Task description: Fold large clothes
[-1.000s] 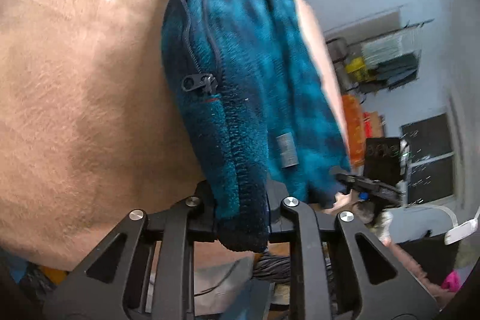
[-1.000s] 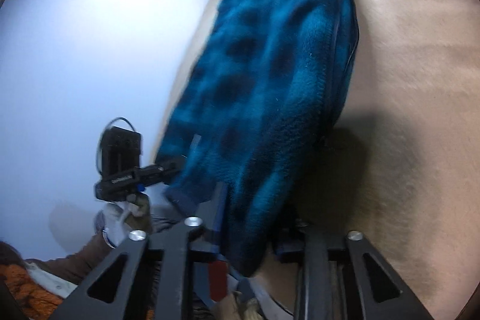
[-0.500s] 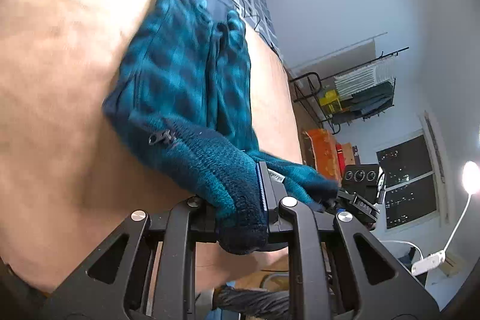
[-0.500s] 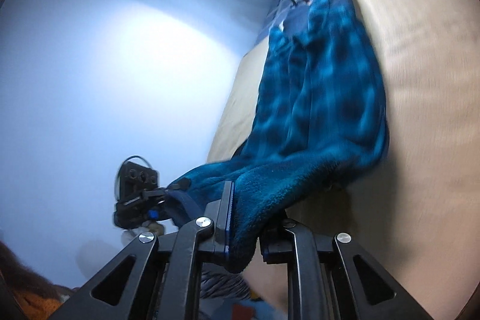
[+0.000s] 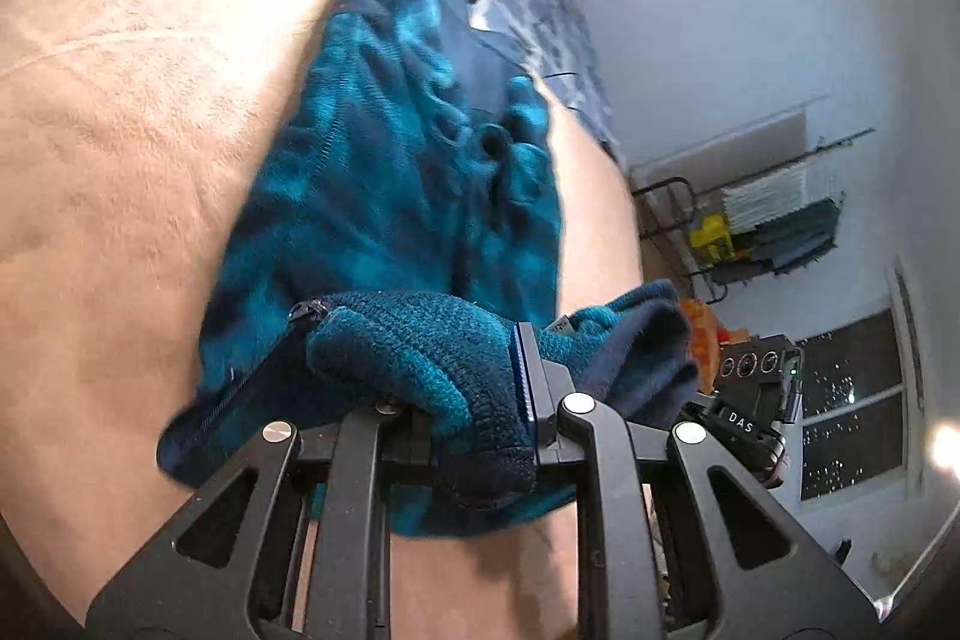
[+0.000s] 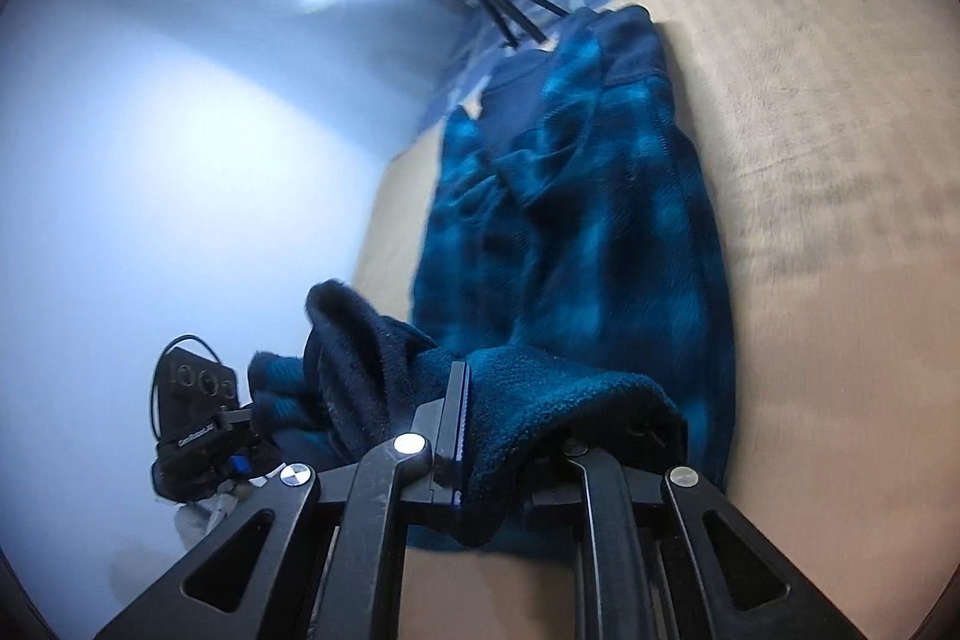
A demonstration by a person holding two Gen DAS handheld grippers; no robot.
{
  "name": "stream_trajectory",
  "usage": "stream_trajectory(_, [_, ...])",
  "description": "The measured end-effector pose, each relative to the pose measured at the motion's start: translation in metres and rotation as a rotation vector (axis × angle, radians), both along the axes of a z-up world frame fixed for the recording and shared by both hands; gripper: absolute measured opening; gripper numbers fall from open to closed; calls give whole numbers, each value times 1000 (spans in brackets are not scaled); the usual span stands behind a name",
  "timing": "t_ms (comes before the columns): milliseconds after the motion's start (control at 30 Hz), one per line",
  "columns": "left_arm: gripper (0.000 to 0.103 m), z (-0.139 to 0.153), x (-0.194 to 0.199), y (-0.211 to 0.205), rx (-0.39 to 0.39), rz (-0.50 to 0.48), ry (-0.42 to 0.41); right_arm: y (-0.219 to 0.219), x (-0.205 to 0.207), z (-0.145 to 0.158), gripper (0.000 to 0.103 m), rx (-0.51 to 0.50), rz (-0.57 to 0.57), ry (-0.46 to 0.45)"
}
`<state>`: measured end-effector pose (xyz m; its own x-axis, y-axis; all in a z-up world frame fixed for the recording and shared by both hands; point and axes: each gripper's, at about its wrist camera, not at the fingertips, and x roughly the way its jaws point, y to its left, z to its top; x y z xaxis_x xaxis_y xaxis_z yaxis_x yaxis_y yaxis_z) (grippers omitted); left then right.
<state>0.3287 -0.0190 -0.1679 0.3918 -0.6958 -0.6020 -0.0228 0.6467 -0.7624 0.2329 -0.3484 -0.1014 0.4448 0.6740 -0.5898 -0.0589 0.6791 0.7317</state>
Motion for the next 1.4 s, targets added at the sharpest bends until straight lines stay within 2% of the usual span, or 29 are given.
stream_trajectory(133, [17,-26,25,-4,29,4,36,8,34,-23,10,-21,-2,57])
stream_trajectory(333, [17,-59,39,-10,50,-7,78,12,54,-55,10,-34,-5,115])
stream_trajectory(500, [19,-66,44,-7,21,-27,122,5,53,-63,12,24,-17,132])
stream_trajectory(600, [23,-60,47,-5,11,-58,160,-3,49,-61,18,89,-16,146])
stream_trajectory(633, [25,-56,48,-4,4,-66,169,-7,48,-59,24,115,-16,151])
stream_trajectory(800, [37,-41,51,1,-76,-90,193,-29,38,-49,35,238,-27,139])
stream_trajectory(833, [40,-40,51,2,-97,-91,203,-34,35,-48,41,268,-31,140])
stream_trajectory(867, [45,-40,51,3,-126,-89,217,-37,34,-48,58,288,-34,138])
stream_trajectory(900, [49,-41,51,5,-156,-85,233,-42,31,-47,70,326,-45,128])
stream_trajectory(933, [61,-43,52,6,-187,-78,247,-49,28,-46,84,355,-69,113])
stream_trajectory(967, [70,-41,52,7,-209,-66,250,-55,26,-45,84,376,-92,100])
stream_trajectory(1033, [72,-35,52,13,-232,-39,232,-64,22,-42,80,427,-106,81])
stream_trajectory(1067, [72,-31,53,14,-240,-38,221,-66,20,-39,78,408,-111,68])
stream_trajectory(1133, [72,-21,54,19,-236,-40,194,-68,14,-25,71,255,-85,17])
stream_trajectory(1200, [72,-9,51,23,-154,-45,132,-58,8,-17,60,137,-47,-11])
stream_trajectory(1233, [72,-2,45,22,-65,-61,71,-52,4,-13,53,78,-24,-31])
stream_trajectory(1333, [72,6,26,9,106,-132,-34,-24,-2,-2,41,-55,30,-106])
stream_trajectory(1400, [61,5,16,-1,187,-169,-74,-4,-8,3,39,-132,77,-165])
